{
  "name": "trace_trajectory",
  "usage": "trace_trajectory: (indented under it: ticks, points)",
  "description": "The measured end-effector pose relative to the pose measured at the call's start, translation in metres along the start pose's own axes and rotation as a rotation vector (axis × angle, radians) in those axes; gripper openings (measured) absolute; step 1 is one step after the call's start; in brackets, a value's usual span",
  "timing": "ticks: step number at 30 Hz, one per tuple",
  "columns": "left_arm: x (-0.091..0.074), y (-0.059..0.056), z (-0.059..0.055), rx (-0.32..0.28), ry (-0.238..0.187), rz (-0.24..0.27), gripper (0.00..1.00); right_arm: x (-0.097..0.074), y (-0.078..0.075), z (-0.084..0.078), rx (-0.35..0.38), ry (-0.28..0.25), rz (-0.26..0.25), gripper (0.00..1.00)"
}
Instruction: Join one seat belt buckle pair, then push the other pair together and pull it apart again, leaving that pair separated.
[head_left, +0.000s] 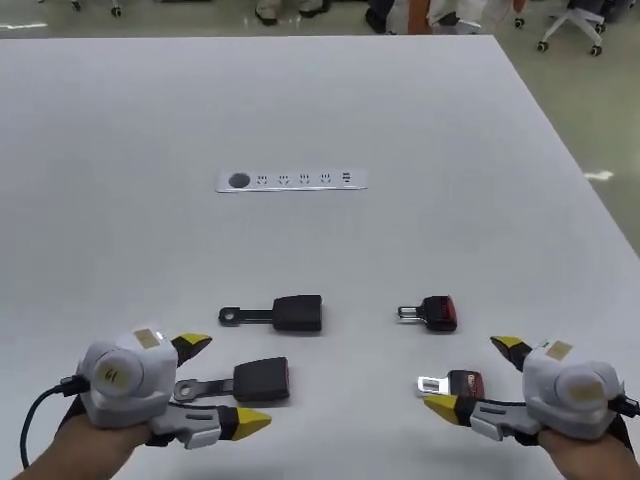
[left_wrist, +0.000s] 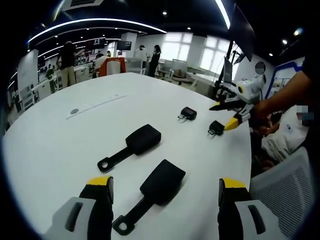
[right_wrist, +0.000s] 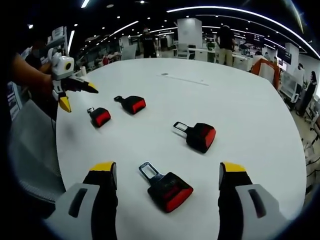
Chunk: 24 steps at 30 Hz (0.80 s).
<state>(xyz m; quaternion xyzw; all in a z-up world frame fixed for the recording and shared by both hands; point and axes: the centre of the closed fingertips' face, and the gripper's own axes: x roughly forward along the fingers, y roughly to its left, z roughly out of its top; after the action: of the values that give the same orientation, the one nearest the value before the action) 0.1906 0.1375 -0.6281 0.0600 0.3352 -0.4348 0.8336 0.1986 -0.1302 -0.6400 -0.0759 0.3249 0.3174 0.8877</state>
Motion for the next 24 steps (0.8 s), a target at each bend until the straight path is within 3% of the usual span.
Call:
trace_trajectory:
  ticks: [3,7,10,14,15,18,24]
  points:
    - [0.005,0.000,-0.001,0.025,0.016,-0.031,0.84,0.003,0.001,-0.007,-0.032,0.039,0.061,0.80]
    - [0.012,-0.002,-0.008,0.094,0.078,-0.082,0.81,0.004,0.000,-0.016,-0.046,0.082,0.133,0.77]
    - [0.018,0.001,-0.013,0.142,0.111,-0.091,0.79,0.006,-0.002,-0.022,-0.100,0.114,0.158,0.76]
    - [0.029,0.005,-0.022,0.145,0.129,-0.112,0.77,0.004,0.003,-0.034,-0.157,0.178,0.222,0.75]
    - [0.029,0.002,-0.017,0.159,0.139,-0.121,0.77,0.004,0.004,-0.037,-0.169,0.187,0.237,0.74]
    - [0.033,0.001,-0.020,0.178,0.153,-0.138,0.75,0.006,0.002,-0.048,-0.196,0.208,0.259,0.71]
    - [0.042,0.000,-0.026,0.195,0.181,-0.163,0.72,0.006,0.000,-0.052,-0.205,0.236,0.291,0.68]
